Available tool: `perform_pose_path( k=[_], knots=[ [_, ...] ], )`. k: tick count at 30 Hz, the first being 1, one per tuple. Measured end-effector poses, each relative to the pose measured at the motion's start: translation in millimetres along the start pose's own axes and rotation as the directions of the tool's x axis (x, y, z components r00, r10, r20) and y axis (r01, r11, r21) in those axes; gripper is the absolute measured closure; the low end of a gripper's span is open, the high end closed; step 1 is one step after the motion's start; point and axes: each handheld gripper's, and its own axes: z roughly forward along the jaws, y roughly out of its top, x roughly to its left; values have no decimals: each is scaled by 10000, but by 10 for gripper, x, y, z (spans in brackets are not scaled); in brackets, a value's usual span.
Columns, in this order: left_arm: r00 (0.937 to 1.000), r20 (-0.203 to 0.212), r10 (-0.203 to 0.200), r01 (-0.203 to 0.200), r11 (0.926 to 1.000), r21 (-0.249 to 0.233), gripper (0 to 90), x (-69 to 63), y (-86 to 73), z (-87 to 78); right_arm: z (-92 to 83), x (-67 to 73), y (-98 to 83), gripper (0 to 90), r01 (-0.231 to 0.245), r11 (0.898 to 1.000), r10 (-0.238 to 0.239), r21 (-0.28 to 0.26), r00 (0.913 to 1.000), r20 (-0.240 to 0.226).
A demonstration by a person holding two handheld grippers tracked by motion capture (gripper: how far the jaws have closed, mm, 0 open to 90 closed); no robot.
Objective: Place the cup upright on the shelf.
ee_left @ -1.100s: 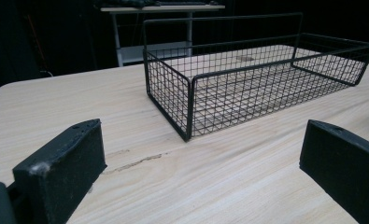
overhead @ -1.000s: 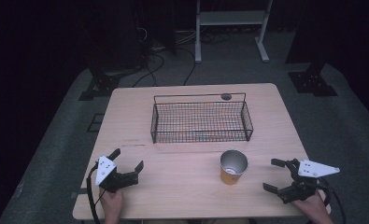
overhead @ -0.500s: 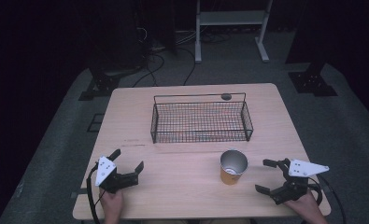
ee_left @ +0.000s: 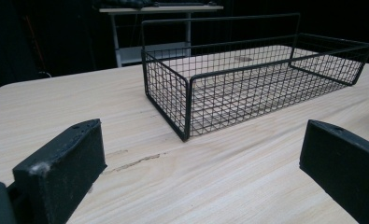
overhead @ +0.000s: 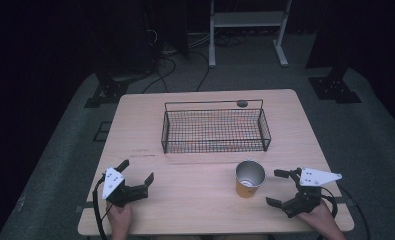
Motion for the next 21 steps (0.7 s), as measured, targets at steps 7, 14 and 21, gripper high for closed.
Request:
perform_pose_path(
  k=[7, 14, 21],
  knots=[
    [10000, 6, -14, 14, 10000, -25, 0, 1, 0, 0, 91, 12, 73, 0, 15, 10000, -15, 98, 10000, -37],
    [10000, 16, -6, 6, 10000, -31, 0, 1, 1, 0, 173, 28, 137, 0, 37, 9996, -33, 267, 9998, -171],
    [10000, 32, 19, -19, 10000, -29, 0, 0, 1, -1, 298, 42, 224, 0, 155, 9992, -145, 377, 9995, -267]
  ],
)
